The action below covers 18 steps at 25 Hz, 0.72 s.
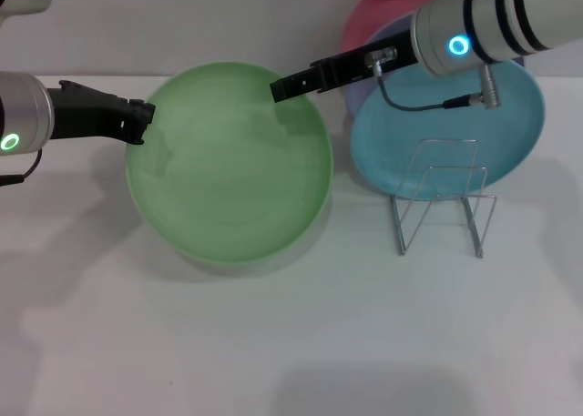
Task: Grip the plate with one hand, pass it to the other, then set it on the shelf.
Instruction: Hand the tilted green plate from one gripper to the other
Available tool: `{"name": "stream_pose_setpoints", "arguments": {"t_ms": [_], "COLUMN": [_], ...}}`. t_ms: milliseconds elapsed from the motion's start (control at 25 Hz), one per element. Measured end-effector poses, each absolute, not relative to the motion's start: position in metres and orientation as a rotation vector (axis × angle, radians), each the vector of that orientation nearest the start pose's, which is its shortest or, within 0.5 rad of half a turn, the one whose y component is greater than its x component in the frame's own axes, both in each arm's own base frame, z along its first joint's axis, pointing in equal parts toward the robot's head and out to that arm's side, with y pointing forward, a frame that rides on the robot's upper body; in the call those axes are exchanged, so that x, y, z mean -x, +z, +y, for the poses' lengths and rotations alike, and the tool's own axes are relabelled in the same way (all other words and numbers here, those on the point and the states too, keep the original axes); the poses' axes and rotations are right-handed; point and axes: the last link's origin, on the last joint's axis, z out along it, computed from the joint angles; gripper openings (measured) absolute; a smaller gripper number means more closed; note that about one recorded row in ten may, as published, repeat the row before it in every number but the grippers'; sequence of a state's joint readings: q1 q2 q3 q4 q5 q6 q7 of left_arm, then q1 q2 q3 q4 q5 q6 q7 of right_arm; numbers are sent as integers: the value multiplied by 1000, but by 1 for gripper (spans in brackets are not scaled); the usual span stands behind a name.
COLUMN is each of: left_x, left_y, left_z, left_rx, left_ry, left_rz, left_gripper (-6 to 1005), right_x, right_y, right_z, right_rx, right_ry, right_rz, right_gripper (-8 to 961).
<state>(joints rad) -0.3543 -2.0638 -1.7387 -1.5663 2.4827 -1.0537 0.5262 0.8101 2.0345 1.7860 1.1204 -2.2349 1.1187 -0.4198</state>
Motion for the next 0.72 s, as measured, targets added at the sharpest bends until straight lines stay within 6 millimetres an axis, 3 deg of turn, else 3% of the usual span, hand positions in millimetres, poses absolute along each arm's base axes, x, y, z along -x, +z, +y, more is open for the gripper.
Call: {"name": "stream_pose_setpoints", "arguments": {"t_ms": [720], "left_x": [178], "left_y": [47], "left_z": [376], "left_rx": [2234], "left_ry": [-106], "left_rz": [-803], "left_gripper": [84], "right_x": [-89], "right_y": [-18], "right_z": [428], "right_rx": [2530], "right_ry": [201], "right_rz": [1008], "right_gripper": [818]}}
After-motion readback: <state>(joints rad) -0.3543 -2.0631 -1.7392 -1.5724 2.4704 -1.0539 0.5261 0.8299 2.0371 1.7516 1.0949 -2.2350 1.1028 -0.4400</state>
